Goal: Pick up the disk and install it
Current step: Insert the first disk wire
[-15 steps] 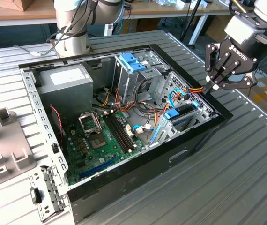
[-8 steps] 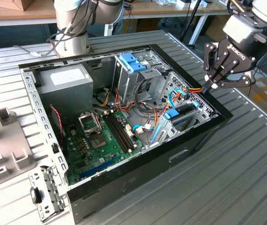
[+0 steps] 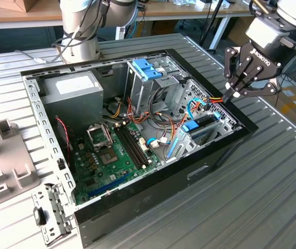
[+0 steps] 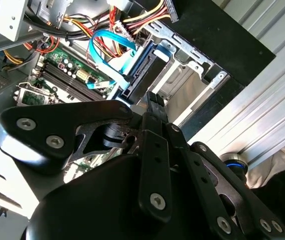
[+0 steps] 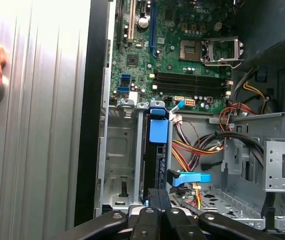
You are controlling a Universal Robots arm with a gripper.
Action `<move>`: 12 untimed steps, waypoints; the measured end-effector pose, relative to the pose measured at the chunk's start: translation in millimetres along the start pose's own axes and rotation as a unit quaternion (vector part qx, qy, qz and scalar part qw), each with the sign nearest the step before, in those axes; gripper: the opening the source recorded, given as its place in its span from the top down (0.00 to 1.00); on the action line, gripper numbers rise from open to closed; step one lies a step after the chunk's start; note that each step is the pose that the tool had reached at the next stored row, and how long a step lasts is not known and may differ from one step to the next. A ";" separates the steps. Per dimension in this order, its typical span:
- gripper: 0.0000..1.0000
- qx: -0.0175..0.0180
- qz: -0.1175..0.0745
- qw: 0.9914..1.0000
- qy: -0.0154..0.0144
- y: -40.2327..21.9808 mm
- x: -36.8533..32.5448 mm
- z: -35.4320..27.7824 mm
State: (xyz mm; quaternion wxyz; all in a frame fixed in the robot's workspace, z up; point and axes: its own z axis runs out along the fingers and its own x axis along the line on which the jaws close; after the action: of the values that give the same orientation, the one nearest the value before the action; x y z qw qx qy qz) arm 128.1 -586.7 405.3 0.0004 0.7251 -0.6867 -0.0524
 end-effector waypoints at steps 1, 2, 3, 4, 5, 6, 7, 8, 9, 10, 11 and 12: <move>0.89 0.000 -0.001 1.000 0.001 -1.1 -0.5 0.7; 0.89 0.000 -0.002 1.000 0.001 -2.0 -0.8 1.3; 0.89 0.000 -0.003 1.000 0.002 -3.2 -1.1 2.0; 0.89 0.000 -0.004 1.000 0.003 -4.5 -1.3 2.8; 0.89 -0.001 -0.005 1.000 0.004 -5.7 -1.5 3.5; 0.89 -0.001 -0.005 1.000 0.005 -6.8 -1.7 4.3; 0.89 -0.001 -0.006 1.000 0.007 -7.8 -1.9 5.0; 0.89 -0.001 -0.006 1.000 0.008 -8.3 -2.0 5.5; 0.89 -0.001 -0.006 1.000 0.009 -8.4 -2.0 5.9; 0.89 -0.001 -0.006 1.000 0.009 -8.4 -1.9 5.9; 0.89 -0.001 -0.006 1.000 0.009 -8.5 -1.9 5.9; 0.89 -0.001 -0.006 1.000 0.009 -8.5 -2.0 5.8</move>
State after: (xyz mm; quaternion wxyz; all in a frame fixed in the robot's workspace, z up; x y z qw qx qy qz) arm 136.0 -583.8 399.0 0.0072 0.7298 -0.6820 -0.0464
